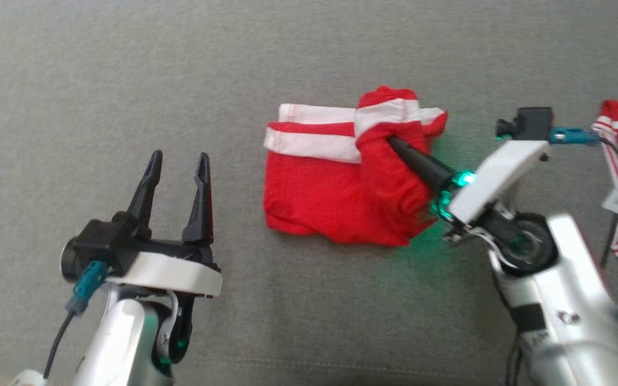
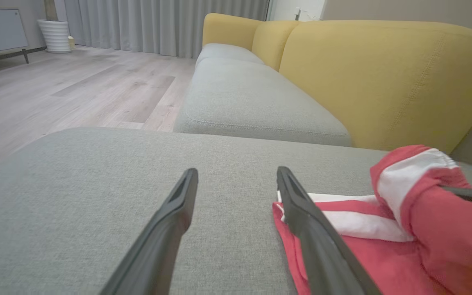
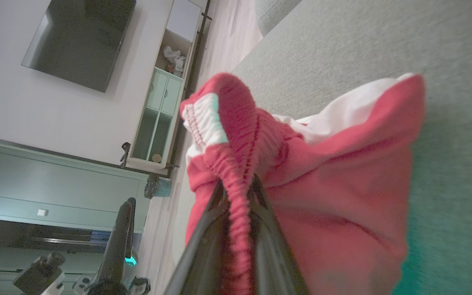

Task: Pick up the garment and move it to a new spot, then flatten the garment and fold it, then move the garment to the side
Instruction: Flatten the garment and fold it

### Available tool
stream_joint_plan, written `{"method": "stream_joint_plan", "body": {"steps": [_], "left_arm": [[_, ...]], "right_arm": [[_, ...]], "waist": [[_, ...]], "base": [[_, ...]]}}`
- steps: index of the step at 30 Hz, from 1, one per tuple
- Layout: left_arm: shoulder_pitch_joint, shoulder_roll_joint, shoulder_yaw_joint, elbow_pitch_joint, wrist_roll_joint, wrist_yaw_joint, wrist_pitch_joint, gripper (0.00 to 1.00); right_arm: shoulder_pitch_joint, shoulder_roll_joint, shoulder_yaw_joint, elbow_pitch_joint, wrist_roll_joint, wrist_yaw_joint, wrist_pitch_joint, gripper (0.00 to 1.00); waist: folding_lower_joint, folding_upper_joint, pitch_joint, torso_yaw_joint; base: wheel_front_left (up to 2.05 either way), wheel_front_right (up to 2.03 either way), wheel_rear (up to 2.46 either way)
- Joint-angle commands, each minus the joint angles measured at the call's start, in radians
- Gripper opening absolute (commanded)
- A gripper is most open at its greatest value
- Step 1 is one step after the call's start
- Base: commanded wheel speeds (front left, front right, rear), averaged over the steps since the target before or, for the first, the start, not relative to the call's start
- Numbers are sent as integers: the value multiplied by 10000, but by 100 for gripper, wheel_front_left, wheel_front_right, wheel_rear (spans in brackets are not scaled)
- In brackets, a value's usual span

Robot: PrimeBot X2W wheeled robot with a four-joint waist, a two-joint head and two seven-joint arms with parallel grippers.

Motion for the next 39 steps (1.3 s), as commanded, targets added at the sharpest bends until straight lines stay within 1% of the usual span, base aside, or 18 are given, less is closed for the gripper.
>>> {"method": "stream_joint_plan", "body": {"steps": [1, 3, 7, 10, 11, 12, 13, 17, 23, 28, 29, 34, 37, 39], "left_arm": [[-434, 7, 261, -267, 89, -41, -121, 100], [-466, -58, 227, -244, 114, -69, -121, 100], [-504, -160, 241, -200, 129, -147, -122, 100], [-496, -229, 271, -182, 164, -166, -122, 100], [-500, -247, 288, -171, 172, -184, -122, 100], [-502, -264, 304, -162, 182, -199, -122, 100], [-504, -280, 322, -155, 190, -213, -122, 100], [-523, -341, 377, -127, 250, -243, -122, 100], [-477, -380, 498, -96, 367, -315, -122, 100], [-396, -389, 550, -34, 460, -376, -122, 100], [-396, -389, 550, -34, 460, -376, -122, 100], [-285, -339, 594, 52, 570, -376, -122, 100], [-171, -273, 677, 83, 583, -340, -122, 100], [-94, -204, 747, 92, 573, -322, -122, 100]], "right_arm": [[-681, 184, 571, 127, 207, 67, -547, 0], [-1027, 185, 1036, 806, 558, 67, -1073, 0], [-1671, 187, 1885, 1972, 418, 67, -2117, 0], [-2013, 187, 2474, 2527, 580, 67, -2756, 1], [-2113, 187, 2697, 2666, 603, 67, -2929, 38], [-2186, 187, 2916, 2773, 705, 67, -3054, 79], [-2275, 187, 3140, 2849, 728, 67, -3186, 100], [-2488, 188, 3847, 2799, 805, 67, -3776, 100], [-2433, 160, 4382, 2027, 796, 67, -4595, 100], [-2164, -387, 4529, 1365, 263, 67, -5442, 100], [-2164, -387, 4529, 1365, 263, 67, -5442, 100], [-1605, -1244, 4065, 945, -800, 67, -6765, 100], [-1041, -1715, 3474, 875, -1525, 67, -7347, 100], [-589, -1902, 2959, 815, -1896, 67, -7602, 100]], "waist": [[0, 0, 172, 315], [0, 0, 244, 491], [0, 0, 360, 736], [0, 0, 410, 804], [0, 0, 421, 817], [0, 0, 429, 824], [0, 0, 435, 824], [0, 0, 422, 765], [0, 0, 276, 463], [0, 0, 56, 174], [0, 0, 56, 174], [0, 0, -248, -125], [0, 0, -438, -324], [0, 0, -551, -451]], "base": [[0, 0, 0], [0, 0, 0], [0, 0, 0], [0, 0, 0], [0, 0, 0], [0, 0, 0], [0, 0, 0], [0, 0, 0], [0, 0, 0], [0, 0, 0], [0, 0, 0], [0, 0, 0], [0, 0, 0], [0, 0, 0]]}}
